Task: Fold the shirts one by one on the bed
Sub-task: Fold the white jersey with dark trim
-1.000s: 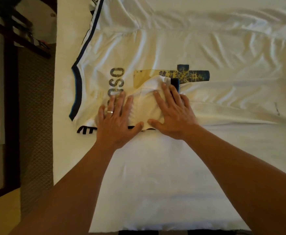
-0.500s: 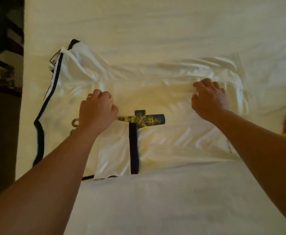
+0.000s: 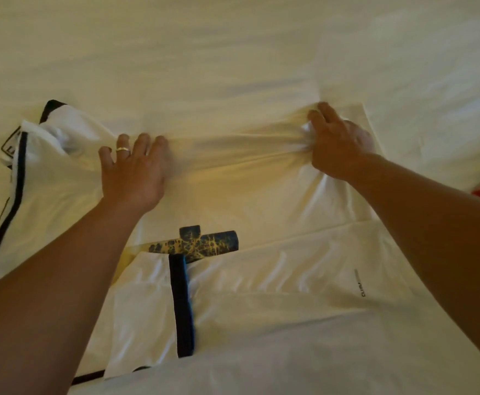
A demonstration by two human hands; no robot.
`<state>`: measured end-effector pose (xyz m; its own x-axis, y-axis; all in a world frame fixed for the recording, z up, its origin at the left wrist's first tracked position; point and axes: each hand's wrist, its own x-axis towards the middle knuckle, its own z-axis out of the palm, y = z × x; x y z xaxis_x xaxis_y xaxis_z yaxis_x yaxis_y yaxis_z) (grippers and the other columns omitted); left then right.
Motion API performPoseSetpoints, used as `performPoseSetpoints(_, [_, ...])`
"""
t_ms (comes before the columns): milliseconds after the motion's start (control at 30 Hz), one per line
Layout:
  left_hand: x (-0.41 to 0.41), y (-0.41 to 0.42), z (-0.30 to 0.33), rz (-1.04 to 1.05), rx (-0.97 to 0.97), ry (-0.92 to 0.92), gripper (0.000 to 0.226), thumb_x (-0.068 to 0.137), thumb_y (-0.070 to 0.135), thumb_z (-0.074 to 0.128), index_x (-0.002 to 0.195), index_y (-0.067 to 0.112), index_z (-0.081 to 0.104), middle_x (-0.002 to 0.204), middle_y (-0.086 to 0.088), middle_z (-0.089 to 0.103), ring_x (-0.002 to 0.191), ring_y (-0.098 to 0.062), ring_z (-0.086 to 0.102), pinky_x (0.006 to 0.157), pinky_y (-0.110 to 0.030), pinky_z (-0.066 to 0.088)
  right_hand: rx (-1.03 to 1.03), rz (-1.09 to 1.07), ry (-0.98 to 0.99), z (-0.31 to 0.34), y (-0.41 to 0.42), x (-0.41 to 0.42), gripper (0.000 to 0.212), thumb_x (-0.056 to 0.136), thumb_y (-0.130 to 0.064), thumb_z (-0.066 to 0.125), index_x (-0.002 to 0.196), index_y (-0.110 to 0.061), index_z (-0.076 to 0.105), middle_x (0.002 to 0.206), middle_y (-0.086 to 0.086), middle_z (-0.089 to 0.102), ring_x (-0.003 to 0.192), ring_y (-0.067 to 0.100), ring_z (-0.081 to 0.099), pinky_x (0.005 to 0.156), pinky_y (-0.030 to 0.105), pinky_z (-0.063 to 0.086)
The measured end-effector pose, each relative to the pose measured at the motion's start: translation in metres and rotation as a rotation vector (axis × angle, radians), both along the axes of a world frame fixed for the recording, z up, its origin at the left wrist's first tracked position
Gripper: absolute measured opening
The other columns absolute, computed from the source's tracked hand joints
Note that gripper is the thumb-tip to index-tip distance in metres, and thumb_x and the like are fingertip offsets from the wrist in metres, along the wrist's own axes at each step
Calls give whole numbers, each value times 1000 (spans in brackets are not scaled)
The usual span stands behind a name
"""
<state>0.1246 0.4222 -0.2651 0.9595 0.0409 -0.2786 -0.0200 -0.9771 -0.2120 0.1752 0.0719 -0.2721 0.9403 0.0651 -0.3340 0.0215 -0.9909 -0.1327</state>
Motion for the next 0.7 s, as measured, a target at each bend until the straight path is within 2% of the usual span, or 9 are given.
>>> performPoseSetpoints(167, [5, 1, -1, 18, 62, -19, 72, 83, 32, 76, 142, 22, 35, 141, -11, 46, 140, -39, 28, 110, -58, 18, -58, -1, -19, 0, 3, 7, 60, 85, -15, 60, 139, -24, 35, 147, 3, 28, 115, 38, 52, 87, 44, 47])
performPoseSetpoints(300, [-3, -5, 9, 90, 97, -58, 62, 85, 38, 76, 135, 19, 45, 131, -18, 50, 132, -42, 37, 111, -59, 19, -58, -63, -99, 6, 5, 2, 45, 86, -7, 54, 129, -14, 43, 129, 14, 37, 103, 36, 50, 79, 44, 47])
performPoseSetpoints(433, [-30, -2, 17, 78, 48, -196, 38, 85, 34, 74, 109, 11, 55, 107, -18, 57, 114, -43, 46, 102, -58, 28, 87, -175, -168, 11, -5, -16, 26, 87, -6, 50, 112, -3, 58, 119, 16, 45, 108, 38, 50, 83, 41, 46])
performPoseSetpoints(567, [-73, 0, 32, 40, -8, -279, 11, 86, 17, 62, 94, 11, 59, 89, -11, 55, 101, -38, 49, 92, -51, 28, 160, -303, -199, 21, -16, -49, 27, 89, -12, 57, 113, -1, 65, 121, 18, 48, 116, 38, 48, 90, 41, 46])
performPoseSetpoints(633, [-98, -3, 38, 15, -14, -300, 8, 84, 9, 62, 91, 12, 63, 85, -9, 54, 98, -37, 50, 89, -49, 27, 151, -300, -217, 26, -21, -72, 23, 90, -8, 55, 109, 0, 65, 119, 19, 49, 113, 39, 49, 86, 41, 47])
performPoseSetpoints(700, [-122, -6, 42, -2, -1, -313, 9, 84, 6, 64, 89, 14, 64, 84, -7, 55, 97, -37, 51, 86, -47, 27, 125, -285, -223, 31, -25, -96, 20, 88, -2, 54, 105, 0, 65, 113, 18, 48, 101, 40, 53, 75, 39, 45])
